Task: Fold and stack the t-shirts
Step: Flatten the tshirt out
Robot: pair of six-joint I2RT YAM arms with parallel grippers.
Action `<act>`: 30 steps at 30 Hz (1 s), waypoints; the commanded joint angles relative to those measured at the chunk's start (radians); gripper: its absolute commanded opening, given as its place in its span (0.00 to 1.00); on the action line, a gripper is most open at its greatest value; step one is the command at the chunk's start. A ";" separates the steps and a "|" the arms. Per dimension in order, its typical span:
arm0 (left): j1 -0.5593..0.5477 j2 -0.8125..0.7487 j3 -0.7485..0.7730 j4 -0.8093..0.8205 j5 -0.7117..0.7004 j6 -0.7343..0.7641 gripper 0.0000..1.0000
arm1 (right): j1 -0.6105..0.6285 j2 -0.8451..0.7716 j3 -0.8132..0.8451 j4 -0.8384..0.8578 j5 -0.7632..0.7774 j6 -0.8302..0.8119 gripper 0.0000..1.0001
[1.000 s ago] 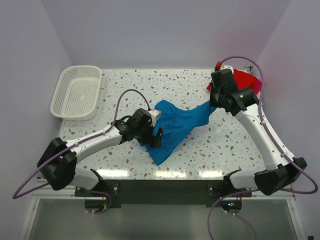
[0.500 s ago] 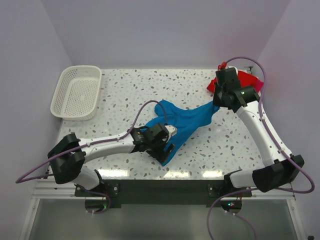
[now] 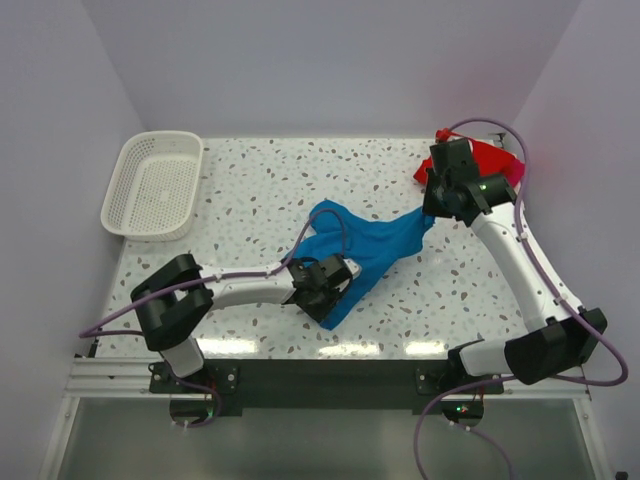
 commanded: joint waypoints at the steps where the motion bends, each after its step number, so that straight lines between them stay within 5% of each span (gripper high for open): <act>1: 0.001 0.036 0.036 0.025 -0.026 0.039 0.35 | -0.006 -0.048 0.001 0.029 -0.015 0.011 0.00; 6: 0.002 0.026 0.027 -0.002 -0.089 0.040 0.00 | -0.006 -0.060 0.017 0.012 -0.007 0.001 0.00; 16: 0.091 -0.220 0.263 -0.381 -0.239 0.262 0.00 | -0.006 -0.062 0.282 -0.115 0.035 -0.049 0.00; 19: 0.149 -0.240 0.439 -0.510 -0.270 0.324 0.13 | -0.006 -0.059 0.372 -0.155 0.046 -0.060 0.00; 23: 0.200 -0.243 0.597 -0.541 -0.403 0.349 0.60 | -0.006 -0.074 0.417 -0.204 0.133 -0.072 0.00; 27: 0.356 -0.197 0.596 -0.504 -0.475 0.326 0.79 | -0.006 -0.112 0.339 -0.216 0.193 -0.080 0.00; 30: 0.367 -0.116 0.613 -0.521 -0.452 0.248 0.80 | -0.006 -0.144 0.226 -0.204 0.154 -0.046 0.00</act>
